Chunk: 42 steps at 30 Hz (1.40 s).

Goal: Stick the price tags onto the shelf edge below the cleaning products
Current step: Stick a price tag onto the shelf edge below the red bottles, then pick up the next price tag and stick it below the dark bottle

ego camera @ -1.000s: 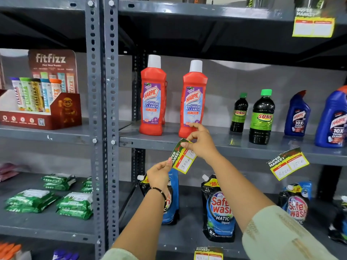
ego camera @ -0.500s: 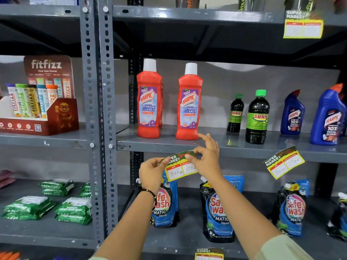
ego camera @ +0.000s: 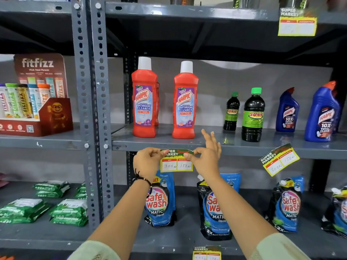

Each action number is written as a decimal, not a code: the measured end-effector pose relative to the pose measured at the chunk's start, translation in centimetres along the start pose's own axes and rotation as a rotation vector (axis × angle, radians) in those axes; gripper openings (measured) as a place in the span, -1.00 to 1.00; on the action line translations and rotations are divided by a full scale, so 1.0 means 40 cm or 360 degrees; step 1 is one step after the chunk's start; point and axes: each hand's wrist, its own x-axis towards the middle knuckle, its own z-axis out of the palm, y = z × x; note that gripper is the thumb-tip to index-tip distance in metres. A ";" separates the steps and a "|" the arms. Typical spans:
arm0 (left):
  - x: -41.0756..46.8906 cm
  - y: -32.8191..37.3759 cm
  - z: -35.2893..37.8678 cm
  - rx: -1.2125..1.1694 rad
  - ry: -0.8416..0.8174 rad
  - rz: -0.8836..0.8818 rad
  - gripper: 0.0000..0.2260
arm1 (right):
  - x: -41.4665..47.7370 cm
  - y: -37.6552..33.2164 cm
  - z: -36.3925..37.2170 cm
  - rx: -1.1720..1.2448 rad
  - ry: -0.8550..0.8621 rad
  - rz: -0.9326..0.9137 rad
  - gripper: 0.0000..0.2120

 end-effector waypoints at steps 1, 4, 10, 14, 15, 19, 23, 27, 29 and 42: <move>0.007 0.009 0.001 0.0018 0.0008 0.0014 -0.77 | 0.006 -0.002 -0.002 0.0000 0.0006 0.0024 -0.75; 0.028 0.025 0.005 0.0059 0.0021 -0.0007 -0.75 | 0.015 -0.009 -0.006 -0.0011 -0.0006 0.0088 -0.74; 0.038 0.029 0.013 0.0142 0.0038 -0.0022 -0.76 | 0.026 -0.020 -0.002 -0.0058 -0.0015 0.0158 -0.74; 0.036 0.029 0.020 0.0162 0.0064 -0.0003 -0.75 | 0.025 -0.025 -0.002 -0.0105 -0.0023 0.0172 -0.69; 0.034 0.029 0.021 0.0158 0.0092 -0.0001 -0.75 | 0.026 -0.027 -0.001 -0.0146 -0.0025 0.0169 -0.67; 0.025 0.022 0.017 0.0143 0.0217 0.0029 -0.62 | 0.038 -0.042 0.005 -0.0495 -0.0020 0.0125 -0.47; 0.025 0.008 0.012 0.0201 0.0295 0.0094 -0.50 | 0.053 -0.049 0.002 -0.0706 -0.0001 0.0137 -0.40; 0.028 -0.005 0.021 0.0183 0.0311 0.0155 -0.51 | 0.041 -0.045 0.009 -0.0842 0.0159 0.0064 -0.43; 0.026 -0.008 0.022 0.0174 0.0318 0.0163 -0.53 | 0.038 -0.040 0.014 -0.0806 0.0218 0.0083 -0.41; -0.026 0.041 0.030 0.0212 0.0365 0.0447 -0.64 | 0.015 0.008 -0.042 -0.0293 0.0029 -0.0089 -0.06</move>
